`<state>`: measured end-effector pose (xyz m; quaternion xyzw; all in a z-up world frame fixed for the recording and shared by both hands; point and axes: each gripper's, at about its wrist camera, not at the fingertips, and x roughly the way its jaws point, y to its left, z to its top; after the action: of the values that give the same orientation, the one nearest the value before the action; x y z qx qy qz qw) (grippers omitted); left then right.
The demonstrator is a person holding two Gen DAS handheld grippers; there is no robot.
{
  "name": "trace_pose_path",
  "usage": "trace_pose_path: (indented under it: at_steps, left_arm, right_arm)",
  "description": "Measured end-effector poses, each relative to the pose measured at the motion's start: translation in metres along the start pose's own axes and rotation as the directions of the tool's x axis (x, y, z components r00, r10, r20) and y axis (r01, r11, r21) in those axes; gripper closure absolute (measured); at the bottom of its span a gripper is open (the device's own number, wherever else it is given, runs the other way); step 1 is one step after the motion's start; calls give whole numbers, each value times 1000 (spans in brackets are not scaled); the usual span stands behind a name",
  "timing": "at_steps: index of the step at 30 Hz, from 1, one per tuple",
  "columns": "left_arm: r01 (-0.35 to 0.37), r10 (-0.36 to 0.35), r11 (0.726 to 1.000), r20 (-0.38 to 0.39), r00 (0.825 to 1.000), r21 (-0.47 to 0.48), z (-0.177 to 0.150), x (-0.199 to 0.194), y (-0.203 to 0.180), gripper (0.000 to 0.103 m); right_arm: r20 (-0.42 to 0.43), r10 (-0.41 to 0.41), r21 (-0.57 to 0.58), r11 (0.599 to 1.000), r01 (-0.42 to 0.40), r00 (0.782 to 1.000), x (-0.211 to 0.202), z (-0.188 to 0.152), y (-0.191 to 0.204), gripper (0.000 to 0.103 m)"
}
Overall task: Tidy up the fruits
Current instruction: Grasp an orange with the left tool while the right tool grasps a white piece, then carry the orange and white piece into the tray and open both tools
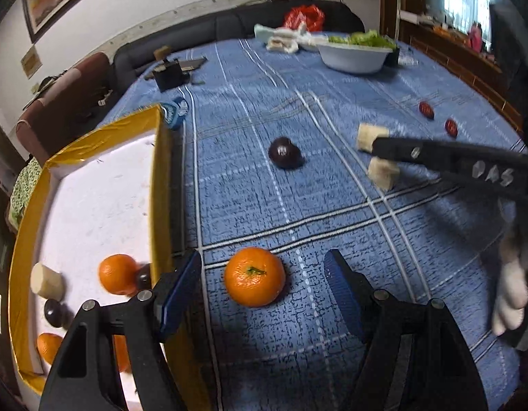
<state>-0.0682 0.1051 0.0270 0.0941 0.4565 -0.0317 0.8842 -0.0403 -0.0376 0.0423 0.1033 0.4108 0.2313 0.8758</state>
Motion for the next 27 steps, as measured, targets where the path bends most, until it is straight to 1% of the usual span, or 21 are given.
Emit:
trace_pose_path:
  at_steps: [1, 2, 3, 4, 6, 7, 9, 10, 11, 12, 13, 14, 18, 20, 22, 23, 24, 25, 27]
  left_arm:
    - [1, -1, 1000, -12, 1000, -2, -1, 4, 0, 30]
    - [-5, 5, 1000, -13, 1000, 5, -2, 6, -1, 40]
    - [-2, 3, 1000, -22, 1000, 13, -4, 7, -2, 60]
    - [22, -22, 1000, -17, 1000, -4, -5, 5, 0, 68]
    - [18, -18, 1000, -7, 1000, -15, -7, 2, 0, 68]
    - [30, -30, 999, 2, 1000, -28, -8, 0, 0, 68]
    - [46, -45, 998, 14, 999, -50, -11, -4, 1, 68]
    - [55, -54, 996, 24, 998, -63, -12, -8, 2, 68]
    - [67, -64, 995, 36, 997, -80, -13, -13, 3, 68]
    - [73, -70, 993, 43, 997, -88, -13, -16, 4, 68]
    - [81, -76, 992, 52, 996, -100, -13, -20, 5, 68]
    - [88, -81, 990, 62, 995, -108, -13, -25, 6, 68]
    - [98, -87, 987, 88, 992, -131, -15, -38, 10, 68]
    - [98, -83, 984, 100, 991, -149, -18, -42, 15, 68]
    - [98, -78, 978, 114, 990, -182, -21, -45, 25, 68]
    - [101, -78, 975, 120, 990, -197, -23, -47, 30, 68]
    - [105, -78, 971, 130, 988, -216, -26, -51, 36, 68]
    - [107, -77, 968, 138, 987, -227, -29, -55, 41, 68]
    - [109, -70, 963, 160, 985, -246, -35, -64, 51, 67]
  right_arm:
    - [-1, 0, 7, 1000, 0, 1000, 0, 1, -2, 84]
    - [-4, 1, 18, 1000, -1, 1000, 1, 1, -5, 84]
    - [-8, 6, 30, 1000, -6, 1000, 2, 2, -8, 84]
    - [-14, 14, 44, 999, -14, 1000, 4, 2, -11, 83]
    - [-32, 45, 73, 996, -43, 998, 7, 2, -16, 83]
    - [-42, 60, 84, 995, -56, 997, 9, 2, -18, 83]
    - [-41, 74, 95, 993, -69, 996, 10, 2, -19, 79]
    - [-37, 78, 89, 993, -75, 996, 10, 2, -18, 74]
    - [-35, 80, 80, 994, -77, 996, 10, 3, -16, 66]
    - [-32, 78, 66, 995, -76, 996, 10, 3, -13, 62]
    - [-30, 71, 49, 996, -69, 997, 10, 2, -9, 55]
    - [-30, 58, 25, 998, -58, 998, 10, 1, -4, 52]
    - [-23, -25, -61, 998, 24, 999, 11, -3, 10, 52]
    - [-10, -88, -95, 992, 86, 996, 12, -5, 13, 52]
    - [-3, -141, -104, 985, 140, 990, 14, -8, 10, 51]
    - [-16, -152, -92, 984, 150, 988, 16, -9, 6, 50]
    - [-34, -134, -69, 989, 132, 990, 18, -8, 1, 50]
    - [-41, -121, -52, 992, 119, 992, 19, -8, -4, 52]
    - [-42, -124, -36, 992, 122, 991, 19, -8, -8, 72]
